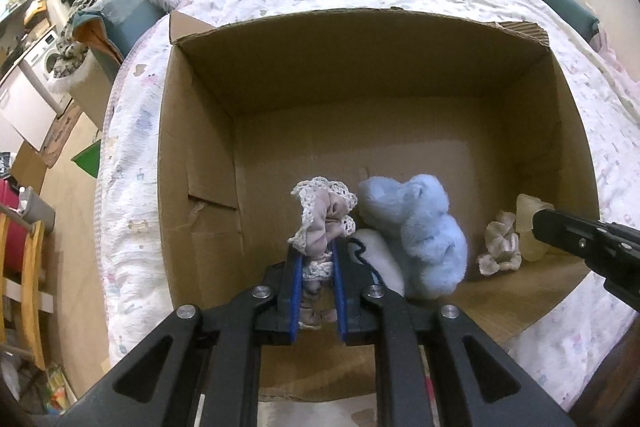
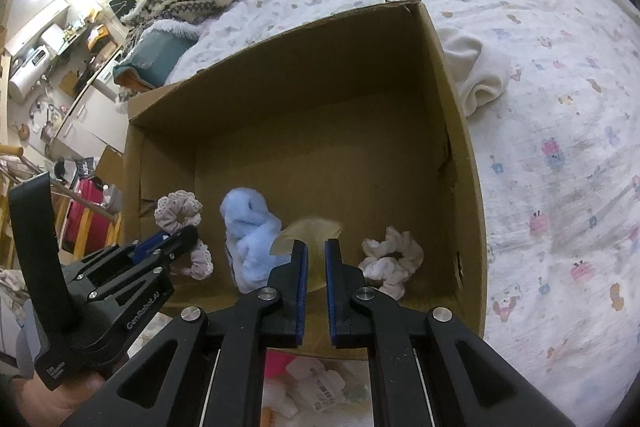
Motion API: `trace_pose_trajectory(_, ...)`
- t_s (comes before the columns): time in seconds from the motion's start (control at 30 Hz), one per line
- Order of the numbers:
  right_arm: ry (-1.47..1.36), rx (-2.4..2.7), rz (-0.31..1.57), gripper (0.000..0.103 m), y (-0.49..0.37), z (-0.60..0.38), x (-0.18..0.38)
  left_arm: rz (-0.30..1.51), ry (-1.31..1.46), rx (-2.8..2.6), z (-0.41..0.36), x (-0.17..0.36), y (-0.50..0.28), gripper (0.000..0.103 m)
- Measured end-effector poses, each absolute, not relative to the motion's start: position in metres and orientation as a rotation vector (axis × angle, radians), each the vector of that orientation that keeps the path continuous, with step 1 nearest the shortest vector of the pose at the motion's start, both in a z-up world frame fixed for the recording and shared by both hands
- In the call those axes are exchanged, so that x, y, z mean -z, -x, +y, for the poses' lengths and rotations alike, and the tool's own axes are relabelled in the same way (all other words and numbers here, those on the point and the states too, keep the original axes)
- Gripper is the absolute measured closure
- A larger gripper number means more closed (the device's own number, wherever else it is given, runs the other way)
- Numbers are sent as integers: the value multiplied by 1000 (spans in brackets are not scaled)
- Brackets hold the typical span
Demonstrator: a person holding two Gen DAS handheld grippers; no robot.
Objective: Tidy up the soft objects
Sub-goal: 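Lower the lace scrunchie into the box and open the left tool, then withdraw both tools from the box toward the remaining items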
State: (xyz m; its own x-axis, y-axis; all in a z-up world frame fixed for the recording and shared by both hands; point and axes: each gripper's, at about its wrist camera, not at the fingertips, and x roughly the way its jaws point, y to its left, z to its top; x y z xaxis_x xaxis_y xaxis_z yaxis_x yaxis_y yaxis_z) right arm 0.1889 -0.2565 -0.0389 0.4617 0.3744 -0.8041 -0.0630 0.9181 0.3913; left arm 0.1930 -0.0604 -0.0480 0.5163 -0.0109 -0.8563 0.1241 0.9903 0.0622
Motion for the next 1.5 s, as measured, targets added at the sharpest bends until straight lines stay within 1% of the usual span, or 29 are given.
trace_pose_trajectory(0.1,-337,-272,1065,88,-189,-258,39,1031,-118,81,-62,47,-195,89)
trace_pose_trajectory(0.17,-344,-273,1065,82,-190,-258,39,1035,-107,80,-63,47,-193,85)
trace_pose_trajectory(0.23,-344,-276,1064,80,-189,-259,39,1038,-92,78,-60,47,-194,82)
trace_pose_trajectory(0.27,-343,-278,1063,77,-188,-259,39,1040,-86,76,-59,46,-194,80)
trace_pose_trajectory(0.3,-343,-279,1063,74,-187,-260,39,1040,-79,75,-58,46,-194,76)
trace_pose_trajectory(0.33,-345,-281,1061,70,-187,-260,39,1040,-77,74,-58,45,-194,68)
trace_pose_trajectory(0.37,-347,-284,1058,65,-187,-260,38,1039,-76,70,-59,44,-194,62)
trace_pose_trajectory(0.4,-348,-284,1055,60,-187,-260,38,1034,-76,62,-59,43,-193,50)
trace_pose_trajectory(0.43,-350,-281,1050,49,-186,-260,37,1024,-74,52,-59,42,-192,46)
trace_pose_trajectory(0.47,-353,-277,1042,41,-185,-261,36,1014,-72,49,-59,40,-191,45)
trace_pose_trajectory(0.57,-355,-265,1029,31,-185,-262,33,1009,-73,63,-61,37,-190,40)
trace_pose_trajectory(0.6,-352,-261,1029,30,-185,-263,33,1010,-76,59,-61,37,-189,38)
trace_pose_trajectory(1.0,-326,-259,994,30,-181,-259,21,986,-62,61,-56,27,-180,38)
trace_pose_trajectory(1.33,-311,-206,928,30,-152,-273,-1,947,-59,67,-48,3,-149,38)
trace_pose_trajectory(1.5,-311,-184,925,30,-136,-280,-3,927,-74,53,-44,1,-135,38)
